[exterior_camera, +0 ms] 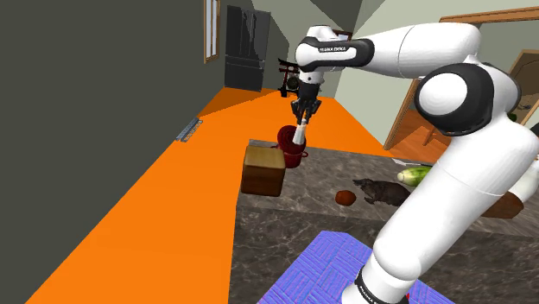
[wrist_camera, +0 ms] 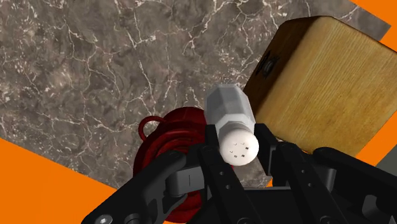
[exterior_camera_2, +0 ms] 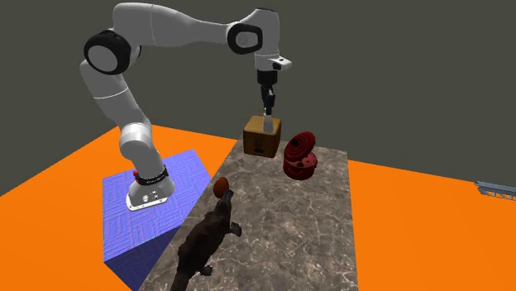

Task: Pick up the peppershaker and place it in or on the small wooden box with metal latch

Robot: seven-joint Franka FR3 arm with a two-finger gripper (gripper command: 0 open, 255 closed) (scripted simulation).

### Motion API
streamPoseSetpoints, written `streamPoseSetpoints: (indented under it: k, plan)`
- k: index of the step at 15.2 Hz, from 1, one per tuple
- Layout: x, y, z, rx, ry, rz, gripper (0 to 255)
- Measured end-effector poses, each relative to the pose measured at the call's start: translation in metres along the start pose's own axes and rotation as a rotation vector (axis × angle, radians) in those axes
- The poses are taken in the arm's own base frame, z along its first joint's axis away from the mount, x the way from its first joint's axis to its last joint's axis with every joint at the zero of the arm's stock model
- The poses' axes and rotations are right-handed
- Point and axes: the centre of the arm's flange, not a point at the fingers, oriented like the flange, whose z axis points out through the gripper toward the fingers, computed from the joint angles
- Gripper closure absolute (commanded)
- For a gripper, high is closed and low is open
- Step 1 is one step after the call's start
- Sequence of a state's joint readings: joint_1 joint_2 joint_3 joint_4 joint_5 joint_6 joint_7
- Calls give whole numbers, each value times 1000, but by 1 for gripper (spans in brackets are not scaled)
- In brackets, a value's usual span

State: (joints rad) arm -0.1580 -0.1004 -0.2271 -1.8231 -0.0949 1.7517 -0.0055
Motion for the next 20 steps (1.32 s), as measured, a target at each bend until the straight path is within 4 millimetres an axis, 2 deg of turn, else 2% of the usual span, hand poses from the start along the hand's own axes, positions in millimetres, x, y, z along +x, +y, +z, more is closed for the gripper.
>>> streamPoseSetpoints:
  k: [2, 4, 9, 14, 16, 20]
  plan:
    - [0, 0, -9, 0, 0, 0, 255]
    - [-1, -14, -16, 0, 0, 0, 255]
    - [-1, -71, -35, 0, 0, -1, 255]
    - [-3, -137, -54, 0, 0, -2, 255]
    - [-4, -151, -53, 0, 0, -1, 255]
    - [-4, -158, -36, 0, -1, 0, 255]
